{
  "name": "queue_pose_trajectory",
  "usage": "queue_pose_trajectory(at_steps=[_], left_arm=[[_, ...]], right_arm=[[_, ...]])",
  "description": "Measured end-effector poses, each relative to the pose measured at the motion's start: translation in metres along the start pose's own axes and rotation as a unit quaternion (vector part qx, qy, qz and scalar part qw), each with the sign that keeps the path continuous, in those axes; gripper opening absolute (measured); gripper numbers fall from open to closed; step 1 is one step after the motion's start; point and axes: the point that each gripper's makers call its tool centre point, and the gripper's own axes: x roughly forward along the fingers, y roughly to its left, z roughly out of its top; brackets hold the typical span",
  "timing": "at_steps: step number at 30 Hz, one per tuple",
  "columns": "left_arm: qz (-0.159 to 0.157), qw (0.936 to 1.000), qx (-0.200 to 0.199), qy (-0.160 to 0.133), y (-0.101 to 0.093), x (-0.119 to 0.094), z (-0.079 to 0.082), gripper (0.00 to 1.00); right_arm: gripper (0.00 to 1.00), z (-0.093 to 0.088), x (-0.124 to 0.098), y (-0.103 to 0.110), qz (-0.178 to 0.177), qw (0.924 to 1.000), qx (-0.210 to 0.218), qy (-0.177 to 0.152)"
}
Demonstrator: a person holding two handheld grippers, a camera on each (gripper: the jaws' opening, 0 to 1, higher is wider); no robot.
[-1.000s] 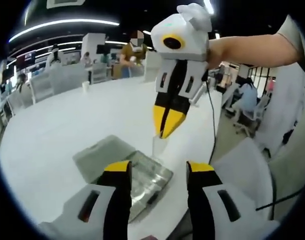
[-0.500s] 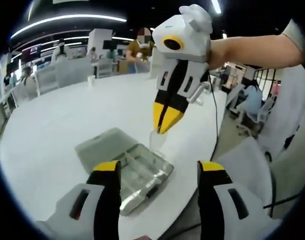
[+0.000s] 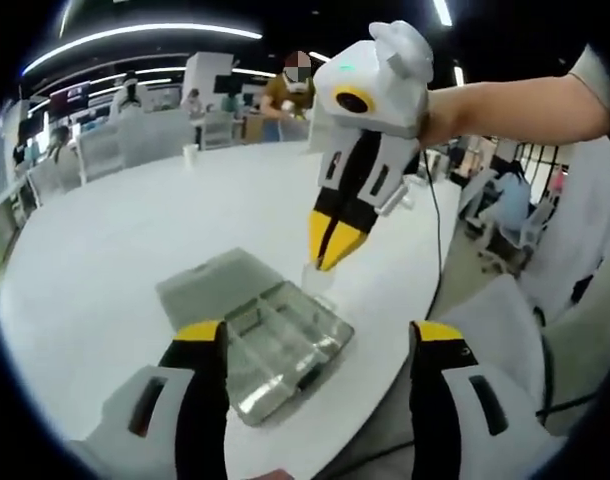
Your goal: Insert the divider into the dual guide fixture by aligning both edges with the guide slots and pushing it downward to the bottom, including one-sided entry, uneven engagement, binding, and posture correction.
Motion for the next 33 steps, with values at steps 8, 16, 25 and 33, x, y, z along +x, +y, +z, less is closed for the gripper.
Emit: queue_pose_trajectory(at_steps=[8, 16, 25, 33], left_arm=[[-0.001, 1.0, -0.002, 0.009, -0.002, 0.001, -0.003, 0.75], [0.0, 0.9998, -0.005, 0.019, -0.003, 0.001, -0.007, 0.74], [0.003, 0.9997, -0.009, 0.023, -0.001, 0.0, -0.009, 0.74], [0.003, 0.9997, -0.011, 0.023, 0.001, 0.001, -0.008, 0.74]], right_arm=[[0.0, -0.004, 0.004, -0.001, -0.002, 1.0, -0.003, 0.001], [0.0, -0.005, 0.011, -0.001, 0.0, 1.0, -0.001, 0.002], [0.0, -0.009, 0.017, -0.005, -0.004, 0.9999, 0.001, 0.01], [0.0, -0.011, 0.019, -0.005, -0.001, 0.9999, 0.006, 0.013]])
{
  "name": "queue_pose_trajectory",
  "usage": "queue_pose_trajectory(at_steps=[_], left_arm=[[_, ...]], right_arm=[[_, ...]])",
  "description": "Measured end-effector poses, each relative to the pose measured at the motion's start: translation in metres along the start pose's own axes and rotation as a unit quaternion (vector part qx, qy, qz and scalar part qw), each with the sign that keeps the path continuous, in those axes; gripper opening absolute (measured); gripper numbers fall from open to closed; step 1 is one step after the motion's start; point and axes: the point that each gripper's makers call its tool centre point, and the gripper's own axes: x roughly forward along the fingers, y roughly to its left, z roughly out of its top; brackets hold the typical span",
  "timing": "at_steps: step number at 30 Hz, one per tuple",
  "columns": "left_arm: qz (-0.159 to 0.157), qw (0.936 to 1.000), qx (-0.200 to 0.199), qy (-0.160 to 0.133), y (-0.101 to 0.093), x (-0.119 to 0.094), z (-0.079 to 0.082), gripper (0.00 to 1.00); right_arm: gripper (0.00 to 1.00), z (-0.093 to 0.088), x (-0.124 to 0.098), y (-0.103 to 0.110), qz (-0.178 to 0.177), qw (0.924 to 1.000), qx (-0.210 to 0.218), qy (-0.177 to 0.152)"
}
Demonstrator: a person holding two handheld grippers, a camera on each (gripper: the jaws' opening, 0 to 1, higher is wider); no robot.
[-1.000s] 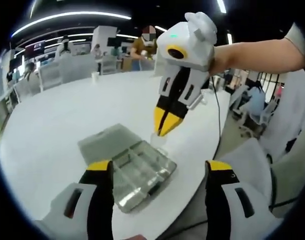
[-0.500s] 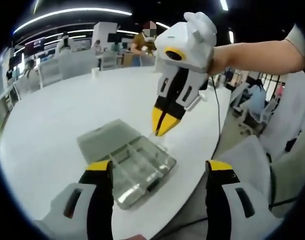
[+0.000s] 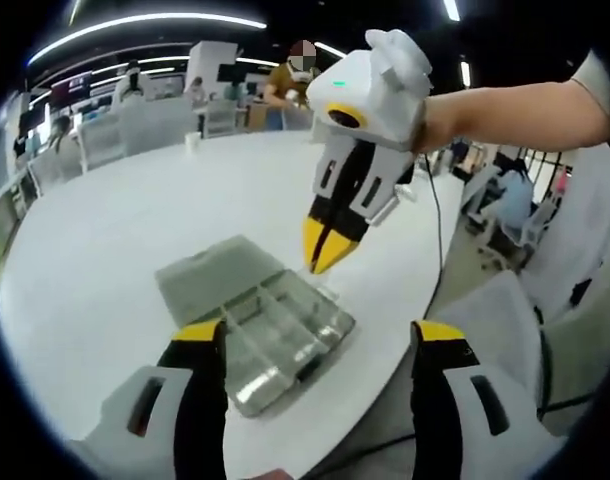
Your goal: Insert the divider into the dual guide fixture by aligning both edges with the guide slots and pushing it downward to the bottom, including one-sided entry, uneven engagement, binding, and posture correction.
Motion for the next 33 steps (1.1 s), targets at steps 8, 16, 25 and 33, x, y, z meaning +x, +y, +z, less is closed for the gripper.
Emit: queue_pose_trajectory(at_steps=[8, 16, 25, 33], left_arm=[[0.0, 1.0, -0.002, 0.001, 0.001, 0.0, -0.002, 0.74], [0.0, 1.0, -0.003, 0.001, 0.002, 0.0, -0.002, 0.74], [0.003, 1.0, -0.006, 0.001, 0.004, -0.002, -0.004, 0.74], [0.004, 1.0, -0.008, 0.001, 0.005, -0.002, -0.005, 0.73]], right_arm=[[0.0, -0.002, 0.004, 0.002, 0.004, 1.0, 0.003, 0.001], [0.0, -0.002, 0.007, -0.001, 0.004, 1.0, 0.006, 0.002], [0.0, -0.005, 0.013, -0.001, 0.006, 0.9999, 0.012, 0.005], [0.0, -0.007, 0.014, -0.002, 0.005, 0.9999, 0.013, 0.007]])
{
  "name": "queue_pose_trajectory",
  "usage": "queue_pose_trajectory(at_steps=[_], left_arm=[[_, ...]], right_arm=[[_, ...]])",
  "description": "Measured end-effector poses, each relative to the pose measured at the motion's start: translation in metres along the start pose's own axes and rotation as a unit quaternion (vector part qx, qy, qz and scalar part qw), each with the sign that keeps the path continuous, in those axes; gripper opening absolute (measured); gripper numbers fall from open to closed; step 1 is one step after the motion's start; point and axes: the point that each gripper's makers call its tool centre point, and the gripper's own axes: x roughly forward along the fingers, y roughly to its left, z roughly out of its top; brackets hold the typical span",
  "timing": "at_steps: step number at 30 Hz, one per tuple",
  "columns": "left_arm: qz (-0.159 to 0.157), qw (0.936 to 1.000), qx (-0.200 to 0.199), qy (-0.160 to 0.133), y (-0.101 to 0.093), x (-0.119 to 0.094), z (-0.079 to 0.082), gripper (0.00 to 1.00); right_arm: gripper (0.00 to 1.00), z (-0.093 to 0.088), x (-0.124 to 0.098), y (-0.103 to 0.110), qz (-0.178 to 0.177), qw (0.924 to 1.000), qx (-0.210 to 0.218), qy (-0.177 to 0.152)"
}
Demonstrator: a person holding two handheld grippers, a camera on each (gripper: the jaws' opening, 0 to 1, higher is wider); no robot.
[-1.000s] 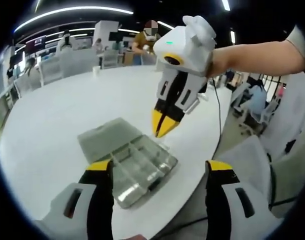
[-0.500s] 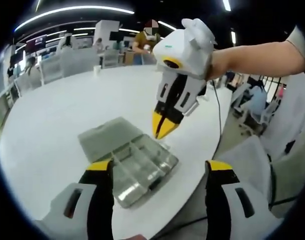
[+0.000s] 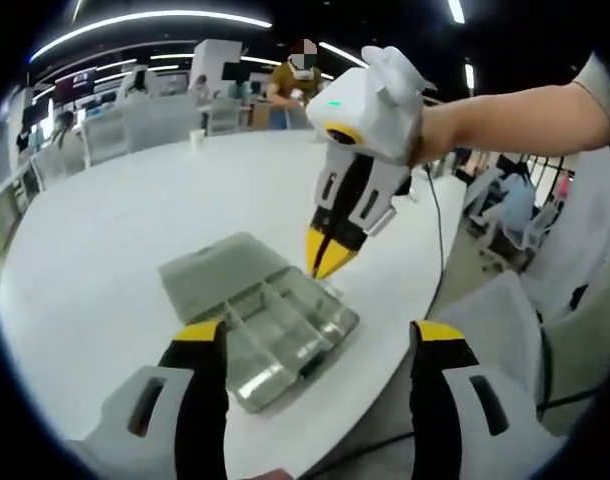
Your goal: Insert the divider into the dual guide fixture by aligning both edges with the guide slots and pushing it downward to the bottom, including one-sided entry, uneven engagement, binding, and posture correction.
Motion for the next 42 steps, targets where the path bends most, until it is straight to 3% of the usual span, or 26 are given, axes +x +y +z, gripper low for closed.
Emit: queue_pose_trajectory(at_steps=[23, 42], left_arm=[[-0.001, 1.0, -0.001, -0.003, -0.0003, -0.0006, 0.0011, 0.73], [-0.002, 1.0, -0.001, -0.004, -0.0001, -0.0014, 0.0013, 0.72]], right_arm=[[0.0, 0.0022, 0.0039, 0.0001, -0.001, 0.9998, -0.009, 0.018], [0.0, -0.0007, 0.0051, -0.0011, 0.006, 0.9993, 0.014, 0.033]])
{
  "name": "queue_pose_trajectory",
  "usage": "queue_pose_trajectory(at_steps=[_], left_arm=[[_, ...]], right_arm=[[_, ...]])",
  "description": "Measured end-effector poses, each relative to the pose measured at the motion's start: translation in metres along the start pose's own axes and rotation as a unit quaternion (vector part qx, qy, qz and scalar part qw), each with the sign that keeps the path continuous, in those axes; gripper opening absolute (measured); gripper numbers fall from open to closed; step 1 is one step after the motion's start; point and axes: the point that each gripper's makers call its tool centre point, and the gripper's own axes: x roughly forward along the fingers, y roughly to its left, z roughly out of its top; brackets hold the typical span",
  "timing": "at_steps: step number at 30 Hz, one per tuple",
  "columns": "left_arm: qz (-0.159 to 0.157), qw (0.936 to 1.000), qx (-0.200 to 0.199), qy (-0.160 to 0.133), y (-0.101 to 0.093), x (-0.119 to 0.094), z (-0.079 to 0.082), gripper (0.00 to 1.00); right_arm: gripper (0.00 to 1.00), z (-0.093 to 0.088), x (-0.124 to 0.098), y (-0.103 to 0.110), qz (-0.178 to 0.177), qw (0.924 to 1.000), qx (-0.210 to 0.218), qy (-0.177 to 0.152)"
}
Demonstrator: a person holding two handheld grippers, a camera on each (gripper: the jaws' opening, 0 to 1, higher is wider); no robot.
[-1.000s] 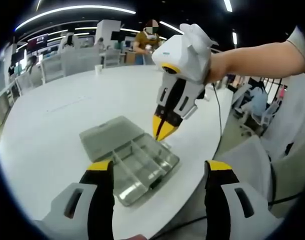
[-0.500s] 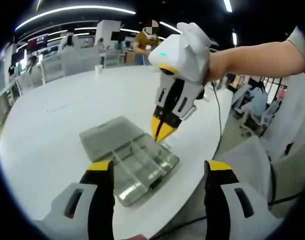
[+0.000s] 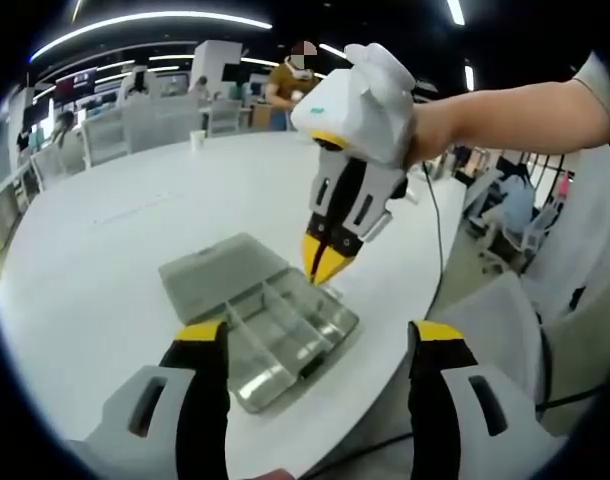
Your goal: Insert the divider into the dual guide fixture by aligning both edges with the guide slots and pushing it downward to the bottom, including one-sided entry, uneven engagement, binding, and posture correction.
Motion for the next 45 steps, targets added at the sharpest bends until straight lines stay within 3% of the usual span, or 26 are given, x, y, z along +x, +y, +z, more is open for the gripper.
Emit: queue_pose_trajectory(at_steps=[45], left_arm=[[0.001, 1.0, -0.001, 0.001, 0.003, 0.0, 0.0, 0.72]], right_arm=[[0.0, -0.006, 0.016, -0.002, 0.006, 0.9999, -0.009, 0.002]])
